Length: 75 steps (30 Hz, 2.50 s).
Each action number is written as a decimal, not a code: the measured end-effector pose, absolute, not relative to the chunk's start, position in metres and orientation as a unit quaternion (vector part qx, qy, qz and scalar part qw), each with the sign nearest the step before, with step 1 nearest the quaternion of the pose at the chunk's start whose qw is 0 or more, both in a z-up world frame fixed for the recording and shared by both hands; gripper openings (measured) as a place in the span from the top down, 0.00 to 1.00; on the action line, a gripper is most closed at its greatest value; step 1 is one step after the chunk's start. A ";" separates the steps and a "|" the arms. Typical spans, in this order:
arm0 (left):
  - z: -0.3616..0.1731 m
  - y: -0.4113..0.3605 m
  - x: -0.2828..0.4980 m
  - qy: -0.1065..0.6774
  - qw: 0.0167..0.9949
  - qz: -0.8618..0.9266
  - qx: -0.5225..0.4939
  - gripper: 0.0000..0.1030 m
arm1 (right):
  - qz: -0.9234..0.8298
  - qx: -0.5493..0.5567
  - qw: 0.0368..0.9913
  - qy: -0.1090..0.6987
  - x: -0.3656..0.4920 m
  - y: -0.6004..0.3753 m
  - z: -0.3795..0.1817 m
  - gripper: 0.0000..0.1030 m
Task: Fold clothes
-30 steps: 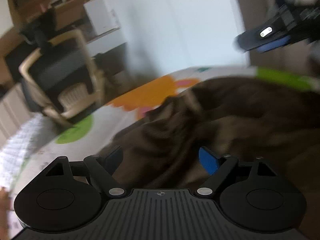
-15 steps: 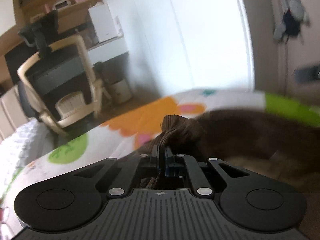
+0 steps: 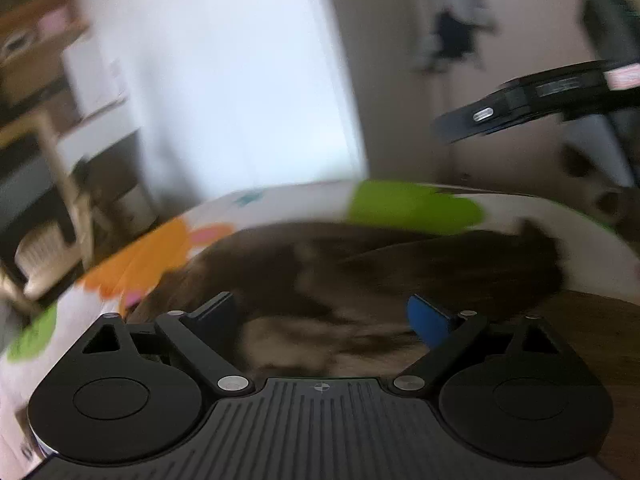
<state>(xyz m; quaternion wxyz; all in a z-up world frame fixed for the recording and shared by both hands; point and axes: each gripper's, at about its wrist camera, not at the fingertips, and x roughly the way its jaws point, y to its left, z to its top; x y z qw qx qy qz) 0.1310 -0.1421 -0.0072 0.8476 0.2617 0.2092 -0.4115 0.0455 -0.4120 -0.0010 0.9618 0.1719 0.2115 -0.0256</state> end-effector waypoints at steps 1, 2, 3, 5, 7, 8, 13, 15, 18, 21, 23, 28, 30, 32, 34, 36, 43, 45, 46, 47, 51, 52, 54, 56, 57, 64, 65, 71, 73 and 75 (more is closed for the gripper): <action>-0.007 -0.145 0.120 0.208 0.844 -0.413 0.272 0.04 | -0.015 0.187 0.957 0.222 0.039 -0.413 -0.006 0.01; -0.010 -0.147 0.112 0.212 0.843 -0.409 0.277 0.04 | -0.005 0.203 0.951 0.233 0.033 -0.414 -0.011 0.02; -0.014 -0.148 0.104 0.216 0.843 -0.405 0.281 0.03 | 0.006 0.218 0.945 0.243 0.026 -0.415 -0.016 0.08; -0.024 -0.152 0.095 0.234 0.841 -0.392 0.291 0.02 | 0.027 0.248 0.932 0.264 0.014 -0.417 -0.026 0.18; -0.036 -0.156 0.092 0.252 0.836 -0.380 0.305 0.02 | 0.048 0.278 0.916 0.284 0.001 -0.420 -0.036 0.23; -0.041 -0.157 0.091 0.260 0.835 -0.374 0.309 0.02 | 0.058 0.293 0.908 0.294 -0.005 -0.421 -0.041 0.23; -0.043 -0.141 0.103 0.303 0.838 -0.370 0.262 0.01 | 0.120 0.339 0.879 0.312 0.015 -0.397 -0.058 0.21; -0.041 -0.132 0.108 0.315 0.840 -0.365 0.249 0.01 | 0.142 0.347 0.868 0.324 0.041 -0.387 -0.056 0.18; -0.033 -0.111 0.107 0.312 0.853 -0.337 0.248 0.01 | 0.182 0.362 0.852 0.331 0.079 -0.371 -0.041 0.18; -0.031 -0.092 0.112 0.315 0.862 -0.318 0.237 0.01 | 0.239 0.377 0.836 0.319 0.116 -0.347 -0.012 0.18; -0.030 -0.080 0.116 0.317 0.868 -0.306 0.230 0.00 | 0.273 0.367 0.837 0.301 0.129 -0.328 0.014 0.19; -0.044 -0.044 0.135 0.362 0.872 -0.284 0.167 0.00 | 0.242 0.275 0.882 0.297 0.100 -0.316 0.055 0.19; -0.053 -0.031 0.143 0.388 0.868 -0.286 0.120 0.00 | 0.207 0.293 0.877 0.318 0.078 -0.331 0.047 0.19; -0.053 -0.028 0.143 0.386 0.869 -0.289 0.112 0.00 | 0.175 0.338 0.859 0.344 0.055 -0.347 0.028 0.18; -0.053 -0.025 0.144 0.384 0.870 -0.291 0.105 0.00 | 0.144 0.386 0.835 0.365 0.036 -0.360 0.006 0.18; -0.052 -0.026 0.142 0.383 0.870 -0.290 0.109 0.00 | 0.113 0.423 0.817 0.375 0.026 -0.367 -0.013 0.18; -0.057 -0.023 0.139 0.367 0.876 -0.295 0.103 0.00 | 0.051 0.358 0.851 0.380 0.025 -0.364 -0.031 0.35; -0.057 -0.022 0.138 0.366 0.877 -0.295 0.103 0.00 | 0.054 0.356 0.851 0.382 0.032 -0.363 -0.042 0.47; -0.057 -0.022 0.137 0.366 0.877 -0.295 0.103 0.00 | 0.056 0.354 0.851 0.383 0.036 -0.363 -0.048 0.55; -0.057 -0.021 0.137 0.365 0.877 -0.295 0.102 0.00 | 0.058 0.353 0.851 0.384 0.039 -0.363 -0.053 0.59; -0.057 -0.021 0.136 0.361 0.879 -0.295 0.105 0.00 | 0.080 0.337 0.863 0.368 0.057 -0.356 -0.058 0.73; -0.057 -0.022 0.136 0.360 0.879 -0.294 0.106 0.00 | 0.087 0.330 0.868 0.361 0.063 -0.354 -0.055 0.73; -0.057 -0.021 0.136 0.360 0.879 -0.294 0.106 0.00 | 0.112 0.330 0.868 0.354 0.088 -0.346 -0.044 0.73; -0.057 -0.022 0.136 0.360 0.879 -0.294 0.106 0.00 | 0.137 0.332 0.866 0.348 0.114 -0.339 -0.033 0.73; -0.057 -0.022 0.135 0.360 0.879 -0.294 0.106 0.00 | 0.149 0.332 0.865 0.345 0.128 -0.335 -0.028 0.72; -0.058 -0.021 0.135 0.359 0.879 -0.296 0.104 0.00 | 0.247 0.266 0.882 0.300 0.231 -0.261 0.049 0.71; -0.058 -0.021 0.135 0.359 0.879 -0.297 0.104 0.00 | 0.259 0.257 0.880 0.305 0.245 -0.245 0.053 0.69; -0.058 -0.021 0.134 0.357 0.879 -0.297 0.104 0.00 | 0.272 0.162 0.839 0.443 0.295 -0.152 0.031 0.36; -0.057 -0.020 0.134 0.356 0.880 -0.299 0.102 0.00 | 0.267 0.143 0.829 0.470 0.291 -0.144 0.027 0.36; -0.057 -0.020 0.134 0.355 0.880 -0.299 0.101 0.00 | 0.281 0.152 0.825 0.467 0.275 -0.153 0.036 0.36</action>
